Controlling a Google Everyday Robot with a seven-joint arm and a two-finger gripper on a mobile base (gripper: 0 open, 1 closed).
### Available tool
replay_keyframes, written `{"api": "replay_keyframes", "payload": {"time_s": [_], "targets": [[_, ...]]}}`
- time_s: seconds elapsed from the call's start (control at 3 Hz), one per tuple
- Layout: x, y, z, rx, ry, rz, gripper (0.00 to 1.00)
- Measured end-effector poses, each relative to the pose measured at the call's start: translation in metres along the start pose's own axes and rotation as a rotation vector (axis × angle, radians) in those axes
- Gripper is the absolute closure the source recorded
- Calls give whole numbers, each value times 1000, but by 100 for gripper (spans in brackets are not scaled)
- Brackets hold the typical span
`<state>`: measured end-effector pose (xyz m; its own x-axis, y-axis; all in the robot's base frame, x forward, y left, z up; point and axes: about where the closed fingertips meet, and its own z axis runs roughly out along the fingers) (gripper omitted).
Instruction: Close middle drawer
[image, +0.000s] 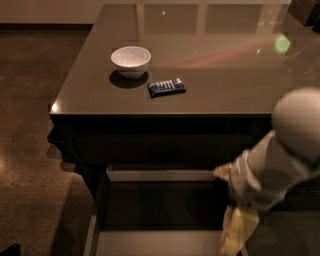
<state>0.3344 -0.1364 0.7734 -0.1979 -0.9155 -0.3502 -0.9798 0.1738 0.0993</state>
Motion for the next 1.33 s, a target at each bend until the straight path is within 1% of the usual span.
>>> {"api": "replay_keyframes", "payload": {"time_s": [0.33, 0.67, 1.0, 1.33], "targets": [[18, 33, 62, -77, -29, 42, 0], [27, 61, 109, -150, -55, 55, 0], [28, 83, 148, -251, -109, 3, 0], [28, 83, 148, -251, -109, 3, 0]]}}
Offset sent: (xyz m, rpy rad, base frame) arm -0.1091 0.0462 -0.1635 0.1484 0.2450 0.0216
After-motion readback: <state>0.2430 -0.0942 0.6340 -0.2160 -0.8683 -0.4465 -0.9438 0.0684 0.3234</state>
